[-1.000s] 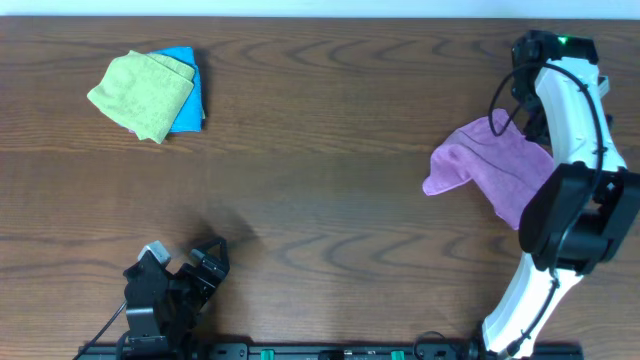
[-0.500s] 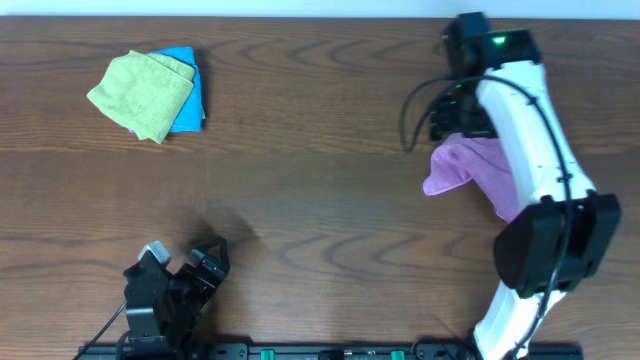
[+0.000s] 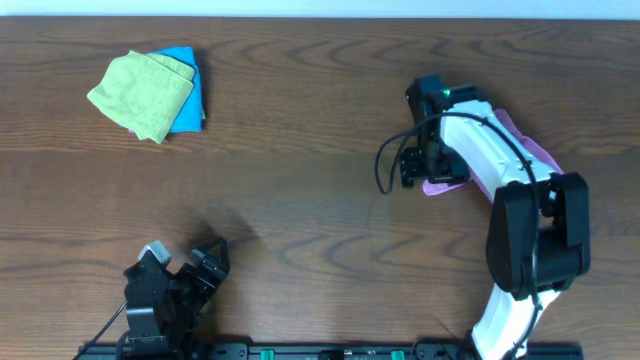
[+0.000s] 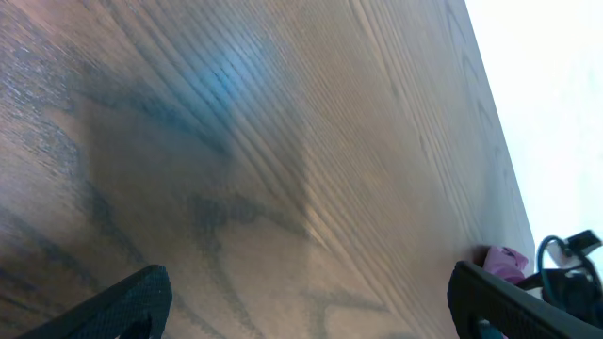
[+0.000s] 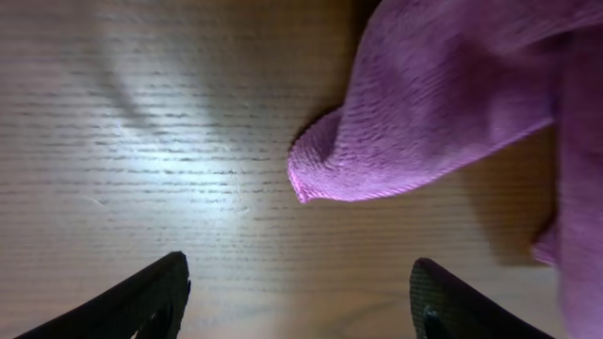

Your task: Fold the cloth

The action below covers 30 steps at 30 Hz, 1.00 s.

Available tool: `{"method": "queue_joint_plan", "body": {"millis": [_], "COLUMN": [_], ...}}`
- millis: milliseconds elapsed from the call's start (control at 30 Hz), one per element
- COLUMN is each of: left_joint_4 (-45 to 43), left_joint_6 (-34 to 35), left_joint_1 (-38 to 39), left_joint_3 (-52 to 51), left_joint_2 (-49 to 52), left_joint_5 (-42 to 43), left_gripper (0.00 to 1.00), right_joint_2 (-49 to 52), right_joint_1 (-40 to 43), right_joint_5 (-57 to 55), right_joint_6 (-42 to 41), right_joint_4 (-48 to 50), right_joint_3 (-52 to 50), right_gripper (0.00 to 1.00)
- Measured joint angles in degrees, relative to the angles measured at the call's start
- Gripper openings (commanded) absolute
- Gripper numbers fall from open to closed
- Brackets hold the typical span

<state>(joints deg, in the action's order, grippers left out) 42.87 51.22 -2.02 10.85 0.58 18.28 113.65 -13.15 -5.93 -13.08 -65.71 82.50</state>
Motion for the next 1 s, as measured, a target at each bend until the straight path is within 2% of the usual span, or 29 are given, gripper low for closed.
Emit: {"method": "queue_joint_plan", "body": {"millis": [400, 900, 1000], "left_joint_4": [0.0, 0.0, 0.0], "left_joint_6": [0.0, 0.0, 0.0], "left_joint_1": [0.0, 0.0, 0.0], "left_joint_3": [0.0, 0.0, 0.0], "left_joint_2": [0.0, 0.0, 0.0], "left_joint_5": [0.0, 0.0, 0.0], "left_gripper": [0.95, 0.95, 0.95], "right_joint_2": [0.0, 0.0, 1.0], "right_joint_1": [0.0, 1.7, 2.3], "right_joint_5": [-0.4, -3.1, -3.3], "right_joint_6": [-0.5, -0.6, -0.6], "right_joint_4": [9.6, 12.4, 12.3], "right_joint_3": [-2.5, -2.5, -2.5], "right_gripper": [0.67, 0.65, 0.56]}}
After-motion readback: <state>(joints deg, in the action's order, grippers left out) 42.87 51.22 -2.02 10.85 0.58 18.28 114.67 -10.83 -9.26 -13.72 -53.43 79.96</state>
